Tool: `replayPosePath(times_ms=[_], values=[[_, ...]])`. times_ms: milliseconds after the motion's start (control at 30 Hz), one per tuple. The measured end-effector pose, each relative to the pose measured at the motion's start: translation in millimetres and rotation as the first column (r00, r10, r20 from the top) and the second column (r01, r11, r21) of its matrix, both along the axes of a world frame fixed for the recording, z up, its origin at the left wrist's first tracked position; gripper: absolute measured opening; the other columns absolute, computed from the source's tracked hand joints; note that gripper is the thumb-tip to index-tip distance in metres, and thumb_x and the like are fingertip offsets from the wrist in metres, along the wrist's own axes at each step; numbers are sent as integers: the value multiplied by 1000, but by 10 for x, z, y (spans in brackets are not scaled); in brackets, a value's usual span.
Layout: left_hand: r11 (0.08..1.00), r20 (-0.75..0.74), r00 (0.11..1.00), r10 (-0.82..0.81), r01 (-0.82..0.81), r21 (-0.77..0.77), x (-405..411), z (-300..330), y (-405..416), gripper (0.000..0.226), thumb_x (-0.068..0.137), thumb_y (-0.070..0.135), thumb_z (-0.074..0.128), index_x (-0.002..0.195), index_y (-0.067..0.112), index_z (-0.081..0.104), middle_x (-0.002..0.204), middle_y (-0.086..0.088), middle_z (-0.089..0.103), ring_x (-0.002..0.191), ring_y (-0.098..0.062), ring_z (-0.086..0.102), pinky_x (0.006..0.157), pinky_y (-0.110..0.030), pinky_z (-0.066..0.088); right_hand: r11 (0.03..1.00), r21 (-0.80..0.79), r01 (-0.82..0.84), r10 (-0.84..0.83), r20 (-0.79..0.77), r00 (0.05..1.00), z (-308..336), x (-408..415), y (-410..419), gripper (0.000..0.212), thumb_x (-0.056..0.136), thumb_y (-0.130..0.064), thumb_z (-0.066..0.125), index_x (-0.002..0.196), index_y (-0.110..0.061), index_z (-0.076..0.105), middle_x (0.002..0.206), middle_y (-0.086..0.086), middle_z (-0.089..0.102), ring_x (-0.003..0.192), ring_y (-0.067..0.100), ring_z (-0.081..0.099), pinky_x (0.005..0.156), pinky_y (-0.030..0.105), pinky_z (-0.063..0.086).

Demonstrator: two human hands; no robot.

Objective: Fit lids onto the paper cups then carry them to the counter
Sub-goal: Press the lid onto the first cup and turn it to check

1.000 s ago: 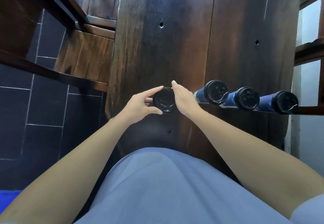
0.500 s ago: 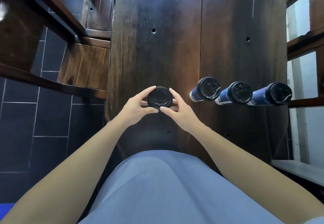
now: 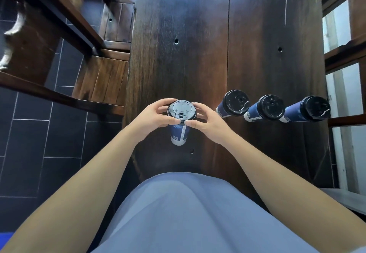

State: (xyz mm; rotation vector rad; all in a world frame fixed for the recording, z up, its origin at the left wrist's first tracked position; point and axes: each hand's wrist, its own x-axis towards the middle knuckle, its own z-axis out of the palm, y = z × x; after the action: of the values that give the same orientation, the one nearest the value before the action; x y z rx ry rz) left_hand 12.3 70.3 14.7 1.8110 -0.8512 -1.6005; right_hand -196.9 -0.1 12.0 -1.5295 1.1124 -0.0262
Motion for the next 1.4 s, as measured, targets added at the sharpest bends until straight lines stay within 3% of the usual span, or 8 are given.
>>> replayPosePath(times_ms=[400,567,633,767,867,1000,1167,1400], values=[[998,-173,983,65,-59,35,5,309,70,67,74,43,82,130,18,56,127,-9,70,116,-28,71,97,-56,59,983,122,134,-149,122,981,280,86,5,41,95,-53,60,129,-34,46,121,-16,62,112,9,64,90,23,55],[1000,-240,971,-16,14,-9,36,485,80,75,77,34,81,145,41,48,135,-7,61,125,-29,65,96,-54,60,984,153,87,-108,133,985,334,73,30,50,84,-65,57,122,-33,50,121,-9,64,113,14,65,100,34,55],[992,-225,966,-125,117,-51,52,547,79,80,79,31,82,148,48,46,144,3,54,127,-26,62,96,-49,61,988,155,28,-47,123,991,352,64,28,49,82,-67,54,119,-34,51,117,-8,65,110,15,66,102,37,55],[947,-138,937,-322,318,-54,33,656,49,74,93,12,76,148,51,44,137,26,52,111,1,59,83,-15,58,983,175,-48,33,91,995,389,61,10,59,79,-71,52,122,-31,51,119,-6,66,111,15,66,105,41,54],[929,-171,916,-364,369,-1,34,700,60,74,94,9,75,145,53,46,133,20,57,110,6,63,87,-32,63,982,162,-94,89,33,995,430,69,5,67,76,-74,52,126,-30,50,121,-8,64,110,14,65,103,39,55],[933,-169,919,-357,361,-11,26,731,97,68,84,16,78,141,45,54,136,2,58,124,-22,62,89,-48,64,980,160,-121,118,32,993,488,36,1,59,79,-72,55,123,-34,50,120,-8,64,110,13,66,101,38,57],[985,-175,972,-156,140,-97,59,690,226,57,90,-1,75,132,35,58,133,-4,54,125,-33,62,87,-53,64,997,75,-5,-4,123,992,661,-275,-6,38,80,-57,70,115,-46,59,126,-19,64,121,5,59,88,26,52],[973,-369,927,65,-142,-184,7,756,465,57,81,4,77,129,31,59,134,-6,57,133,-39,58,92,-70,56,986,49,160,-167,296,940,837,-825,114,56,83,-22,84,132,-33,61,137,-9,62,135,14,52,94,33,59]])
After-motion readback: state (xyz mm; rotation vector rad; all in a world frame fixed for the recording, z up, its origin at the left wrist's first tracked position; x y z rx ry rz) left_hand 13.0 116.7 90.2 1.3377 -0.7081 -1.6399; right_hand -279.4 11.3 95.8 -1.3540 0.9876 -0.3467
